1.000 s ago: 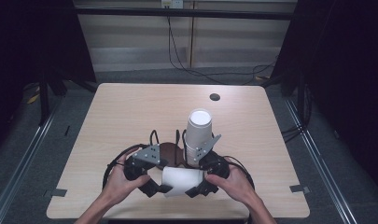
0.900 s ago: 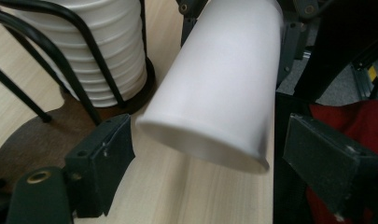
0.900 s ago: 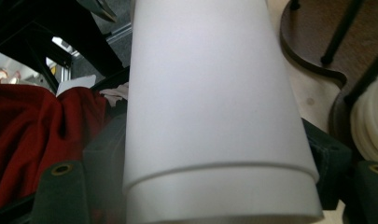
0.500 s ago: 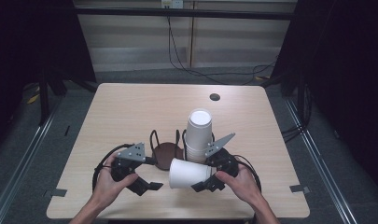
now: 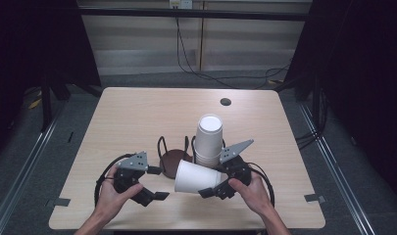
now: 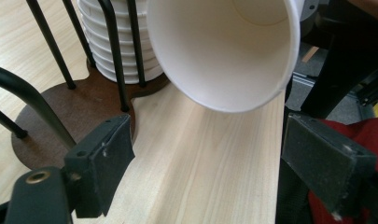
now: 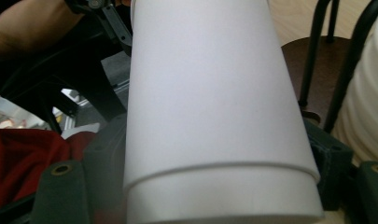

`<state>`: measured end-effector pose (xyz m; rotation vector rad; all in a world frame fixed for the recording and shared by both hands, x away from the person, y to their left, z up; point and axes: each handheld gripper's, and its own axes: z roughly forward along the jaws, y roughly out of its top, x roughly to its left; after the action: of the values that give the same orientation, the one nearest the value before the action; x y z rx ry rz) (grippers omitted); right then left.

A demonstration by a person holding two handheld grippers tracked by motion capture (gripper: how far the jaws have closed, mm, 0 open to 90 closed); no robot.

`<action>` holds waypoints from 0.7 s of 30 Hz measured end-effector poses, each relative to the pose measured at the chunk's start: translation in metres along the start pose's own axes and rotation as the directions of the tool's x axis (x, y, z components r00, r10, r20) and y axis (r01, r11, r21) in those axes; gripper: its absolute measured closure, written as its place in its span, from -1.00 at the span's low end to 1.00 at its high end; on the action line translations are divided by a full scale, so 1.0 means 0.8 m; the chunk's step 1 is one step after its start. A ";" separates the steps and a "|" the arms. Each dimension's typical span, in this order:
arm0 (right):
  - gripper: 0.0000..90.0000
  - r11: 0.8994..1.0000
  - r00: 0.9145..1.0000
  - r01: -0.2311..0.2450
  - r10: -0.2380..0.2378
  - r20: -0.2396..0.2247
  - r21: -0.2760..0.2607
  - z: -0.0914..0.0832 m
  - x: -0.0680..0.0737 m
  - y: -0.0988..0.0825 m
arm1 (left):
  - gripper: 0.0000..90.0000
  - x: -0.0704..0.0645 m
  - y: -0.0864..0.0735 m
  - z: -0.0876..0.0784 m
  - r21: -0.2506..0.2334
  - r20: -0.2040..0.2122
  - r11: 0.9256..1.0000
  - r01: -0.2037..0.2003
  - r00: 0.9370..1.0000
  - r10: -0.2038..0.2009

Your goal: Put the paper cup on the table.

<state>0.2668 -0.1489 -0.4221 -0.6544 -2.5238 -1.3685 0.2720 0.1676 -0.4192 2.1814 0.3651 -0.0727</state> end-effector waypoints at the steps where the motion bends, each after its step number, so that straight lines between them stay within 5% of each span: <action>1: -0.47 1.000 1.000 -0.003 0.003 -0.013 -0.004 0.001 -0.001 0.000 | -0.65 0.000 0.000 0.000 -0.010 0.000 1.000 0.008 1.000 -0.008; 7: -0.47 0.998 0.999 -0.012 0.010 -0.030 -0.066 -0.001 -0.002 0.001 | -0.63 -0.004 -0.002 -0.001 -0.047 -0.027 0.999 -0.008 1.000 0.007; 21: -0.47 0.981 0.998 0.038 -0.045 -0.033 -0.188 -0.010 0.005 0.004 | -0.64 -0.008 -0.008 0.010 -0.122 0.055 0.991 0.045 0.998 -0.039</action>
<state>0.2647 -0.1526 -0.4140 -0.6059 -2.4121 -1.6321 0.2648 0.1634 -0.4274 2.0456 0.3760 -0.1278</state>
